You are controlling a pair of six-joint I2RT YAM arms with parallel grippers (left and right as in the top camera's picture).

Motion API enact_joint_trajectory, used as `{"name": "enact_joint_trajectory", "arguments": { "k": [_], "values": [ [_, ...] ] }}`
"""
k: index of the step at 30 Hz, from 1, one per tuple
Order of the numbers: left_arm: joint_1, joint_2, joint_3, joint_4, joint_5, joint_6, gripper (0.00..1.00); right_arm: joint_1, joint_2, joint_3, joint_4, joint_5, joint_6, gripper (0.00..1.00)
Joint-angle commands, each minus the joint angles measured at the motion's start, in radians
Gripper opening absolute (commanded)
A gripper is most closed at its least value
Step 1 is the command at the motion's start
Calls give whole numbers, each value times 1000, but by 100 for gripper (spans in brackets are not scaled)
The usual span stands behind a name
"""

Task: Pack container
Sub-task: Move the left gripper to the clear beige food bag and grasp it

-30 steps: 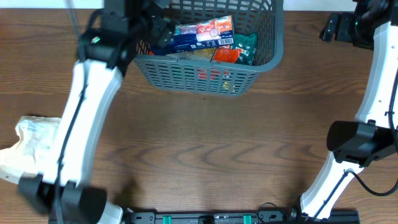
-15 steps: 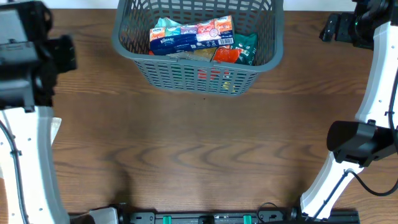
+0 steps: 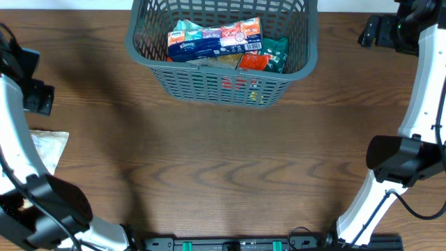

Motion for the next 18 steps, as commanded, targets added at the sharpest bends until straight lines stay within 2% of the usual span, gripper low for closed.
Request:
{"name": "enact_joint_trajectory", "arguments": {
  "k": [1, 4, 7, 18],
  "values": [
    [48, 39, -1, -6, 90, 61, 98, 1, 1, 0, -8, -1, -16, 99],
    [88, 63, -24, -5, 154, 61, 99, 0, 1, 0, -3, 2, -15, 99],
    [128, 76, -72, 3, 155, 80, 99, 1, 1, 0, 12, 2, -15, 99],
    [223, 76, -320, 203, 178, 106, 99, 1, 1, 0, 31, 9, -7, 99]
  ]
}}
